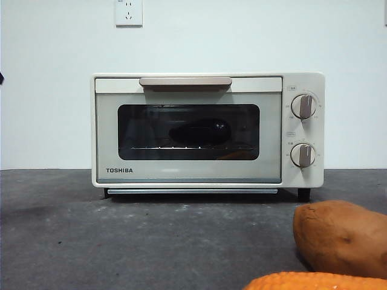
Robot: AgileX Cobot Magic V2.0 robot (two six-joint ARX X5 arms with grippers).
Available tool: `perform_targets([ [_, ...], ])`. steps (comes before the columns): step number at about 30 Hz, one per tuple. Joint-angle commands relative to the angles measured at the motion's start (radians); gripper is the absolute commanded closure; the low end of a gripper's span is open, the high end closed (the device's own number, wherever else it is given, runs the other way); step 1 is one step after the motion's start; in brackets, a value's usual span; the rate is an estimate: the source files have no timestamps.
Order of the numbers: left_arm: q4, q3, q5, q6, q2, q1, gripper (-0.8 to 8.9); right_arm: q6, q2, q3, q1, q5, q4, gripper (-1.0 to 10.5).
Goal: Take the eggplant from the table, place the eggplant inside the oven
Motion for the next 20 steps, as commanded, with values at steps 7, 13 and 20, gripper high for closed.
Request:
perform_targets([
  [7,0.016,-0.029,-0.006,0.195,-0.340,0.041,8.08,0.014,0.002,0.007,0.004,0.000,0.012,9.4],
  [13,0.019,-0.160,-0.006,0.223,-0.502,0.146,8.08,0.014,0.002,0.007,0.004,0.000,0.012,9.4],
  [20,0.019,-0.341,-0.006,0.244,-0.621,0.248,8.08,0.014,0.002,0.007,0.004,0.000,0.012,9.4],
])
